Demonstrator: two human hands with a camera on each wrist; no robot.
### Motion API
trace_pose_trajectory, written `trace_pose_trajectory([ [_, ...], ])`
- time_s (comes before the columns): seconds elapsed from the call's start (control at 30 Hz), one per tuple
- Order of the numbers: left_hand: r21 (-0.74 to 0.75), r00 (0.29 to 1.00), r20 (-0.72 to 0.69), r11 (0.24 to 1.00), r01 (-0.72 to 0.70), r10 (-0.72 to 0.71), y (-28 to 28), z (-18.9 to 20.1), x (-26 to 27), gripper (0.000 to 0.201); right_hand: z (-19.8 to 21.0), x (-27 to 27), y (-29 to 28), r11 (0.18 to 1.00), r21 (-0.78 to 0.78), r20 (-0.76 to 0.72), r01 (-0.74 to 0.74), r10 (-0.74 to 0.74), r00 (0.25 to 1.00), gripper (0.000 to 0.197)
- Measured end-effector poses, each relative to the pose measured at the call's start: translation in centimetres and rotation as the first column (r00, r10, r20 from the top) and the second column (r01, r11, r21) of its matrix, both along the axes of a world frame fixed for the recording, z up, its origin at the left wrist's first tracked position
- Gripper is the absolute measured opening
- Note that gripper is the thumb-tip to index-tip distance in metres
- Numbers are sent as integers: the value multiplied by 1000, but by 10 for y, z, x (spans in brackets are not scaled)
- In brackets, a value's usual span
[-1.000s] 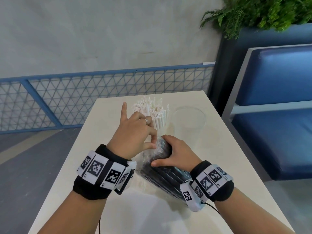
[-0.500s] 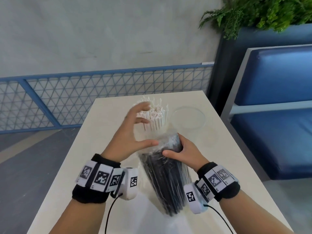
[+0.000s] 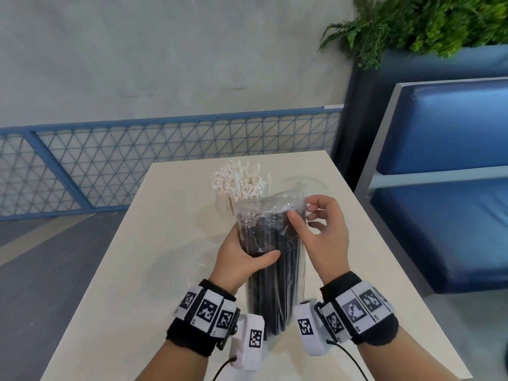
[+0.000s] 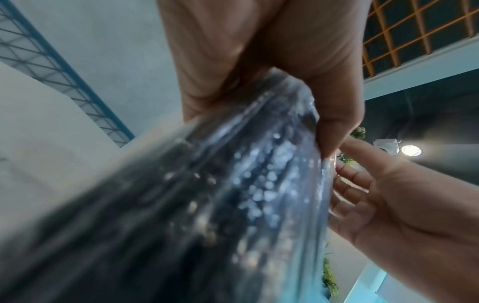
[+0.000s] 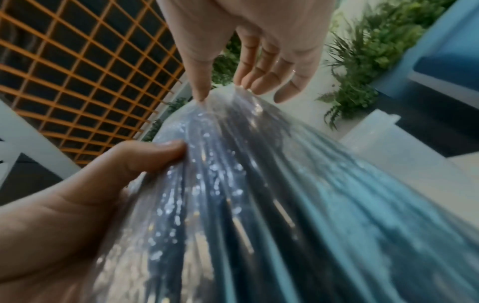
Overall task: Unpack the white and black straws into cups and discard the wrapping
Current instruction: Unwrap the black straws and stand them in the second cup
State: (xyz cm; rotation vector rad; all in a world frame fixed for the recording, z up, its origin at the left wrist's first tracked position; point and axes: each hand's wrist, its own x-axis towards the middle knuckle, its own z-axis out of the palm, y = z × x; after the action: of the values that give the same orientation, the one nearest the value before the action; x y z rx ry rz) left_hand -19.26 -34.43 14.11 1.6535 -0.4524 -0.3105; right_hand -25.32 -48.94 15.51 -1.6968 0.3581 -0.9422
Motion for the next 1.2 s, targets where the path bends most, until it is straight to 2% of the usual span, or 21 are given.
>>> trace_pose_trajectory([
  [0.13, -5, 1000, 19, 1000, -14, 14, -11, -1, -1, 63, 9, -1, -5, 992, -98, 0, 82, -82, 997, 10],
  [0.3, 14, 996, 50, 997, -74, 73, -22, -9, 2, 64, 21, 0, -22, 995, -78, -146, 66, -77, 986, 6],
  [0.4, 35, 995, 77, 997, -62, 60, -28, -9, 5, 59, 37, 2, -26, 982, 188, -114, -35, 57, 992, 7],
  [0.5, 38, 994, 98, 998, -56, 52, -30, -9, 9, 58, 50, 2, -26, 892, 426, -7, -153, 172, 985, 7],
  [0.73, 77, 990, 137, 996, -54, 43, -27, -19, 17, 60, 54, 5, -25, 688, 688, 101, -229, 221, 970, 8],
  [0.8, 66, 992, 120, 996, -57, 49, -26, -20, 18, 61, 56, 5, -24, 685, 688, 106, -238, 229, 968, 8],
  [0.83, 61, 993, 111, 997, -57, 50, -25, -19, 18, 62, 56, 6, -23, 735, 639, 91, -228, 222, 971, 8],
  [0.87, 59, 993, 104, 997, -54, 48, -25, -18, 19, 63, 54, 6, -23, 838, 515, 43, -181, 185, 982, 6],
  [0.9, 58, 994, 98, 997, -47, 41, -24, -17, 20, 64, 52, 6, -24, 949, 303, -21, -92, 103, 994, 7],
  [0.93, 60, 995, 92, 997, -40, 35, -24, -17, 22, 65, 48, 6, -26, 999, 49, -60, 2, 1, 998, 13],
  [0.97, 60, 996, 87, 997, -39, 34, -24, -17, 23, 65, 45, 5, -27, 984, -166, -62, 62, -73, 995, 24],
  [1.0, 56, 996, 81, 997, -46, 42, -23, -17, 24, 64, 42, 3, -27, 945, -316, -48, 85, -105, 993, 37],
  [1.07, 49, 996, 69, 997, -53, 49, -21, -17, 25, 62, 38, 1, -27, 852, -522, -29, 44, -69, 997, 54],
  [1.13, 51, 997, 71, 998, -37, 34, -19, -17, 25, 62, 37, 2, -25, 679, -733, -80, -30, -42, 996, 55],
  [1.2, 52, 997, 81, 998, -18, 14, -18, -17, 24, 62, 38, 7, -23, 512, -855, -135, -86, -58, 989, 44],
])
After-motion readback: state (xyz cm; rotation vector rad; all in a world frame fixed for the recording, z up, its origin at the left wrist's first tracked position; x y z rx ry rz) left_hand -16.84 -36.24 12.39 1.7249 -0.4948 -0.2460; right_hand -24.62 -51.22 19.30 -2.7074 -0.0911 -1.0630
